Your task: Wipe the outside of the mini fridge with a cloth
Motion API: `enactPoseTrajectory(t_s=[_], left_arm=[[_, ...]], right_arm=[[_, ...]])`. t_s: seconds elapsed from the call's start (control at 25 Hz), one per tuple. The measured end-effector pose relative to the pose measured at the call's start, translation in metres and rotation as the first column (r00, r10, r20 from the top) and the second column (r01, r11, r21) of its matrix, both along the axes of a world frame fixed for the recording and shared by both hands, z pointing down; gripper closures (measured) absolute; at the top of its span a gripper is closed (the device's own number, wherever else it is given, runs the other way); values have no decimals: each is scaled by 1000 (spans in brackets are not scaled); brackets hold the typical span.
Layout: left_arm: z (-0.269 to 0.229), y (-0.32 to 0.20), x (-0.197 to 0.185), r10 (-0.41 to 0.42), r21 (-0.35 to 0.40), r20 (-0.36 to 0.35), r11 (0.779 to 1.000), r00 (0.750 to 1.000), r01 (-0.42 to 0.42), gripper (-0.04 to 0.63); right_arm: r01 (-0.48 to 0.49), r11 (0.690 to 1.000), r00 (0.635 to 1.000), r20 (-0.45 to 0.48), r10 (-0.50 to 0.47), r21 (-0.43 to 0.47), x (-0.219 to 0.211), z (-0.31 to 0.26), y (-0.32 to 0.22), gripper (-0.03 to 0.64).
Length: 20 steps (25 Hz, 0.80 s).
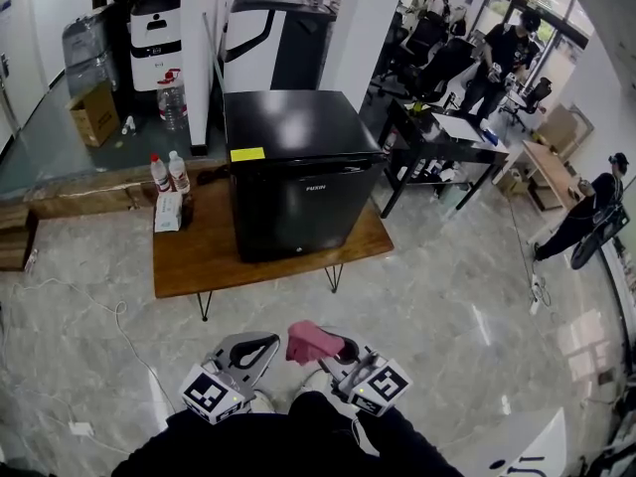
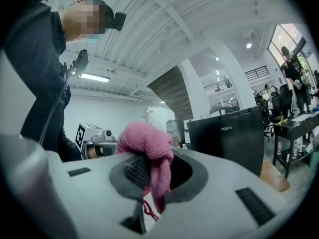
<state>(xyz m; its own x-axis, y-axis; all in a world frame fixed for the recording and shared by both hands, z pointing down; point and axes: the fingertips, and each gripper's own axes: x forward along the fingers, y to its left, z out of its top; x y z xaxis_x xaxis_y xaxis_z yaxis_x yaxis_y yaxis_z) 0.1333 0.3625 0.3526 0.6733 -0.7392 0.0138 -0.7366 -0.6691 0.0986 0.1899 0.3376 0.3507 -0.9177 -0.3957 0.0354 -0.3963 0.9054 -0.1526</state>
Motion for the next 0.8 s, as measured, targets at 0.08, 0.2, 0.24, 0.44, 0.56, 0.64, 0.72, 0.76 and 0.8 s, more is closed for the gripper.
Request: enactPoseTrajectory(t_s=[0.08,0.2,0.24,0.44,0.56,0.64,0.72,0.76,0.8], left_arm=[[0,1,-3,-2,2,-2,1000,1000,2,590],[1,0,-6,-7,1,-4,1000,1000,7,589],[1,0,-7,-9,2,-7,1000,1000,9,589],[-5,-1,-12,-13,17,-23,1000,1000,13,589],[-7,-5,-14,-12,20,-29,1000,1000,13,590],[-6,-8,-14,-15,18,-36,1000,999,16,590],[-5,-12,-14,-19,12,-38,1000,999,19,591],[-4,-15,-13,-20,10,-36,1000,999,20,590],[-3,-18,-13,-21,8,-33,1000,999,21,589]], right_arm=[[-4,1000,1000,14,4,6,-3,-4,-1,570],[-16,1000,1000,6,15,17,-3,-3,-4,569],[-19,1000,1000,0,19,18,-2,-2,-5,569],[-33,999,999,15,33,11,-1,-9,-6,569],[-51,999,999,11,51,18,0,-12,-9,567],[-63,998,998,2,63,12,3,-11,-13,566],[-69,998,998,0,69,3,6,-9,-18,566],[-71,997,997,-1,71,0,7,-8,-22,566],[-72,997,997,-2,72,-2,8,-7,-27,566]])
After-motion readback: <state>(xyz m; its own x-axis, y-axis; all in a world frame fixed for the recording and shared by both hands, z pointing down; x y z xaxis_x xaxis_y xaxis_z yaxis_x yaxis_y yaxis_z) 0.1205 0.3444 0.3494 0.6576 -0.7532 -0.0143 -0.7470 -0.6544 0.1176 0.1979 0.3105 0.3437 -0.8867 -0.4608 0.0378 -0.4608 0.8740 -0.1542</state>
